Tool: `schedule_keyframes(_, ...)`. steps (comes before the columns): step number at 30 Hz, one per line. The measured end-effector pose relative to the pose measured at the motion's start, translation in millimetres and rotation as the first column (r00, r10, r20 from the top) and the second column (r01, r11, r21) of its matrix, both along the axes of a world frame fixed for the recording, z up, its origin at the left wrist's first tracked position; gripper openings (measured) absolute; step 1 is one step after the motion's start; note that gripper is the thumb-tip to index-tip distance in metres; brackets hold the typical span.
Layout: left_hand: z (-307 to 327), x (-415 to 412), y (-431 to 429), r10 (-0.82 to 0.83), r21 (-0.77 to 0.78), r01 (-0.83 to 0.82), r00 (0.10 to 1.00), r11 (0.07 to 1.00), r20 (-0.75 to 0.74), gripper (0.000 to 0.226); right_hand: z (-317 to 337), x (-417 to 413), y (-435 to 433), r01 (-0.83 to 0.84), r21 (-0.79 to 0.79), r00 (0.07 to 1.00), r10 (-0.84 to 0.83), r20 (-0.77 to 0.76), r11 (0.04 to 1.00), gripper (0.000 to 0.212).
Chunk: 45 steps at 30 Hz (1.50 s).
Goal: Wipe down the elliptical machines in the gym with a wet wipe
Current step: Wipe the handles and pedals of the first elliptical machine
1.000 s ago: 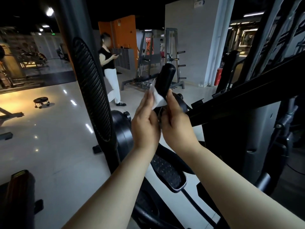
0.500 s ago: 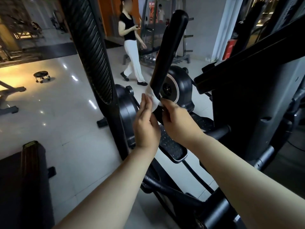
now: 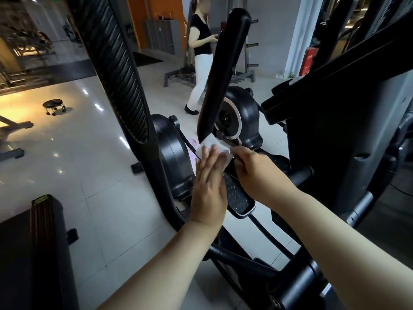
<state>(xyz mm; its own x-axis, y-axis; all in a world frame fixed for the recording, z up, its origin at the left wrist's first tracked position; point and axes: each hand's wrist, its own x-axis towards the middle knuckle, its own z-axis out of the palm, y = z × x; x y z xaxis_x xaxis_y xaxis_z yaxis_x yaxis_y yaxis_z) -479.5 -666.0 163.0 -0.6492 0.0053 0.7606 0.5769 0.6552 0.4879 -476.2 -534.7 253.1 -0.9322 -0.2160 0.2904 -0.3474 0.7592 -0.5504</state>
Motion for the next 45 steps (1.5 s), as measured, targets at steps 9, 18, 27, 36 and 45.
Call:
schedule_keyframes(9,14,-1,12,0.025,0.004,-0.025,0.998,1.0,0.052,0.04,-9,3,15,0.06,0.069,0.998,-0.06,-0.004,0.996,0.022)
schedule_keyframes(18,28,-1,10,0.026,-0.033,-0.025,0.999,0.999,0.04,0.037,-15,12,29,0.142,0.053,0.99,-0.14,-0.029,0.989,0.029)
schedule_keyframes(27,23,17,33,-0.092,-0.032,0.092,0.995,0.995,-0.021,0.034,-13,21,39,0.051,-0.11,0.999,-0.052,0.0,0.993,0.051)
schedule_keyframes(36,21,18,37,-0.149,-0.102,0.147,0.989,0.984,-0.012,0.032,-23,23,49,0.13,-0.019,0.987,-0.131,-0.089,0.991,0.039)
schedule_keyframes(45,14,28,51,-0.132,-0.115,0.144,0.985,0.983,0.111,0.043,-40,23,70,0.108,0.074,0.972,-0.09,-0.218,0.991,0.027)
